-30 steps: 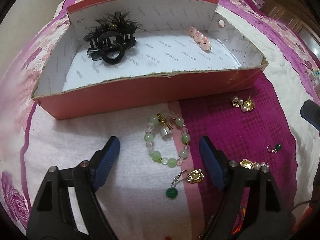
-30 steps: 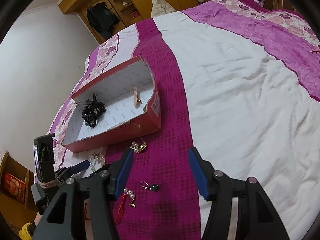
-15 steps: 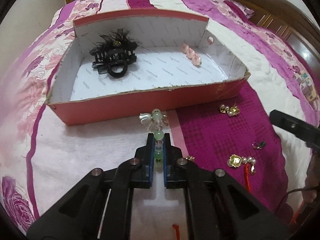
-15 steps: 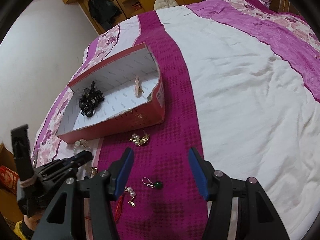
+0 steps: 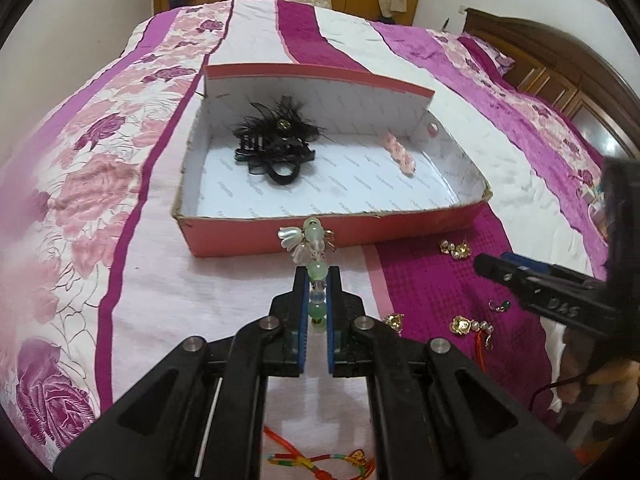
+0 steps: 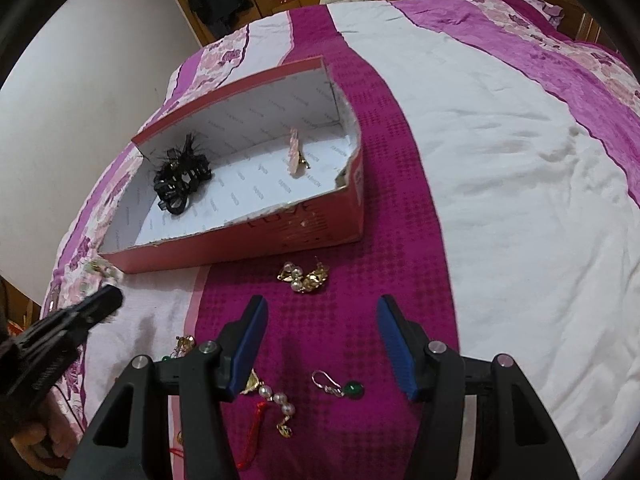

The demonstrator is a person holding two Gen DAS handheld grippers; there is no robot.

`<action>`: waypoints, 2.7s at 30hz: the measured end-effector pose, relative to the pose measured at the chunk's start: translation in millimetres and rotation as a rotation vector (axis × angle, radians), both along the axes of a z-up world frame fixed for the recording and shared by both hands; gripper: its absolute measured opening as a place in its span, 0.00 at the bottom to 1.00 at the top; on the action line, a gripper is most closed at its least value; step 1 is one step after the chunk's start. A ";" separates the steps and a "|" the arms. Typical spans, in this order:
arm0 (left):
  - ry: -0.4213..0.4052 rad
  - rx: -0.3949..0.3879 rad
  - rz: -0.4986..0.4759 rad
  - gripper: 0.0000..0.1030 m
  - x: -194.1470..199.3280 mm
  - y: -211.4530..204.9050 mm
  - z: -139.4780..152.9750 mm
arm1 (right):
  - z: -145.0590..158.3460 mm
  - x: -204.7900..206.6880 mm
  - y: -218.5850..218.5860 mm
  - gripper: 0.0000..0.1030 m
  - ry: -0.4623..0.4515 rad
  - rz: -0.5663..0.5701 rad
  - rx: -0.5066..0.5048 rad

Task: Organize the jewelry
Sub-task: 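Grasp the green jade bead bracelet with the left tool, then grasp the gold pearl earring with the right tool while the left lifts the bracelet, then carry both items into the red box and open both tools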

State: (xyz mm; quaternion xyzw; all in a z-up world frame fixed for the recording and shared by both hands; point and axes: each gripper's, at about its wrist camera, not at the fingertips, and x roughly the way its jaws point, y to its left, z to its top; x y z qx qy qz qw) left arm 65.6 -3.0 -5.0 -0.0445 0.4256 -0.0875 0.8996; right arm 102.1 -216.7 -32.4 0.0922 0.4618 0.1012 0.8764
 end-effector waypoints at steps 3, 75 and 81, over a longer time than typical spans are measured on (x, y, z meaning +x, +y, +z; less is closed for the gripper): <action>0.000 -0.015 0.010 0.00 -0.5 5.0 0.1 | -6.3 6.5 7.4 0.58 0.009 0.009 -0.030; -0.286 -0.037 0.062 0.00 -8.0 22.1 77.1 | 102.5 -46.8 37.2 0.17 -0.436 0.114 -0.004; -0.303 -0.038 0.061 0.00 10.9 24.2 72.4 | 105.8 -24.5 35.5 0.17 -0.453 0.098 -0.003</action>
